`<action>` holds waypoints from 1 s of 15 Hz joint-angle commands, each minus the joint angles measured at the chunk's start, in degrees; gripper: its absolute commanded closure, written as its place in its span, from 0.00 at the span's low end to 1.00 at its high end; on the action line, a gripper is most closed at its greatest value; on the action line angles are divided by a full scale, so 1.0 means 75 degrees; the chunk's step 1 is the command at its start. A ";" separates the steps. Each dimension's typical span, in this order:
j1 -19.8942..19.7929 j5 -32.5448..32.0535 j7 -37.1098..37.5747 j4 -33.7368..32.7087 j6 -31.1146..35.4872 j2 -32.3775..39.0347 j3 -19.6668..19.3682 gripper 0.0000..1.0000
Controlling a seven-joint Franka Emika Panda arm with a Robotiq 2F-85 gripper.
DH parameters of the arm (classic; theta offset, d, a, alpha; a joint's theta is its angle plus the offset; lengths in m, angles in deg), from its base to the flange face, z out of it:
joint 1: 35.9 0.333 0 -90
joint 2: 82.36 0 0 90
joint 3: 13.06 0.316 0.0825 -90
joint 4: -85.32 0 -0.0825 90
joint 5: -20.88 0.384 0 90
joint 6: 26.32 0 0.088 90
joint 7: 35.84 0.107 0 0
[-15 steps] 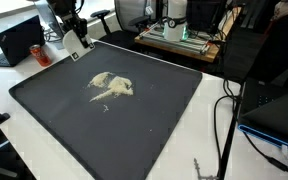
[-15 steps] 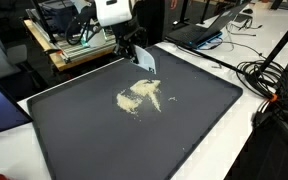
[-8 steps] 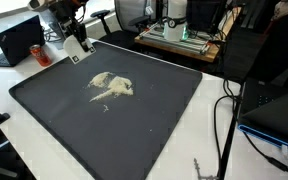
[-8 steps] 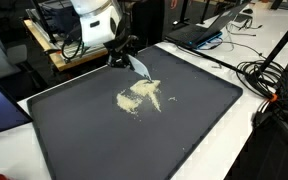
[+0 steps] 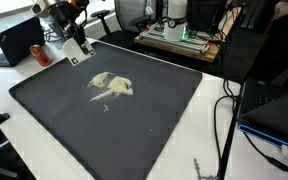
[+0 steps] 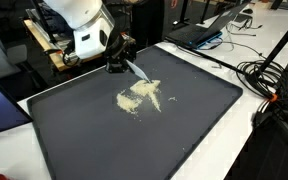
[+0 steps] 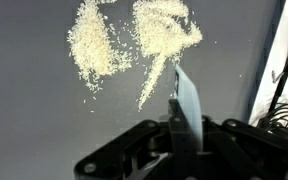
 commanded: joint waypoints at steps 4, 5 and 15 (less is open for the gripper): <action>-0.0043 0.0097 -0.0054 -0.0165 -0.0159 0.0120 0.0030 0.99; -0.0083 0.0174 -0.0007 -0.0293 -0.0251 0.0253 0.0041 0.99; -0.0874 0.1054 -0.0145 -0.1673 -0.2019 0.1700 0.0100 0.99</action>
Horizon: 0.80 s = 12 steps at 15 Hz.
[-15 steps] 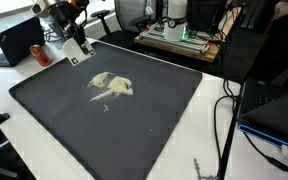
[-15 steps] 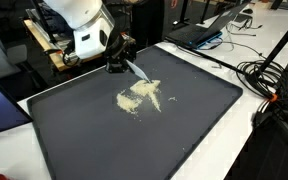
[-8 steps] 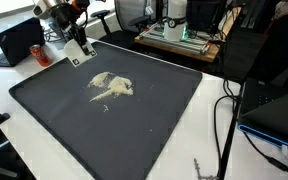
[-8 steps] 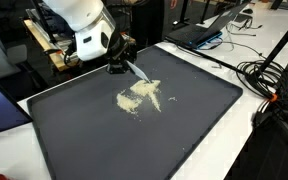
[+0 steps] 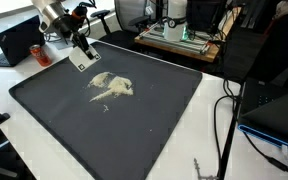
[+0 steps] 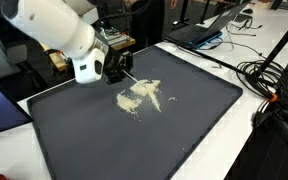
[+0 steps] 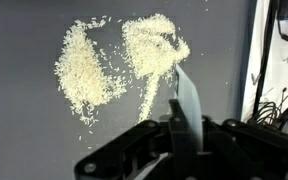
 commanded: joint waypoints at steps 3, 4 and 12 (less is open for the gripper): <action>-0.0647 0.0804 -0.0270 -0.1383 -0.1247 0.1094 0.0104 0.99; -0.0722 0.0900 -0.0306 -0.1595 -0.1463 0.1271 0.0113 0.99; -0.1011 0.1250 -0.0285 -0.3170 -0.2934 0.2550 0.0220 0.99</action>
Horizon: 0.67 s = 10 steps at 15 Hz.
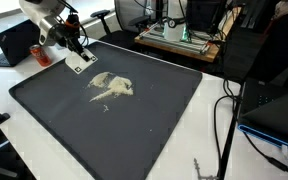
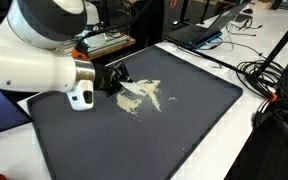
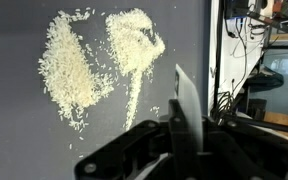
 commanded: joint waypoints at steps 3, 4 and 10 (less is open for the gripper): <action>-0.0283 0.0267 0.0022 -0.1433 -0.1180 0.1074 0.0193 0.99; -0.0302 0.0270 0.0046 -0.1608 -0.1290 0.1223 0.0205 0.99; -0.0424 0.0060 -0.0018 -0.2186 -0.1843 0.1572 0.0187 0.99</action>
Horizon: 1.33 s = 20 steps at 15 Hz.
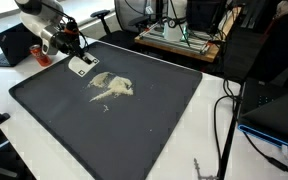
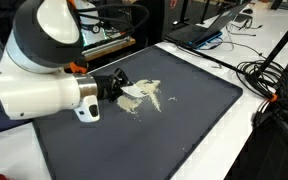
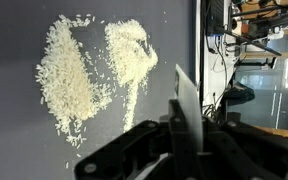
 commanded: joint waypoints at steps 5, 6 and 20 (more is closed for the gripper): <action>-0.0105 -0.0343 -0.0467 0.0372 -0.0318 -0.0856 -0.0211 0.99; -0.0082 -0.0398 -0.0566 0.0528 -0.0262 -0.1073 -0.0270 0.99; 0.1001 -0.1843 -0.1488 0.4964 0.2040 -0.5927 -0.0941 0.99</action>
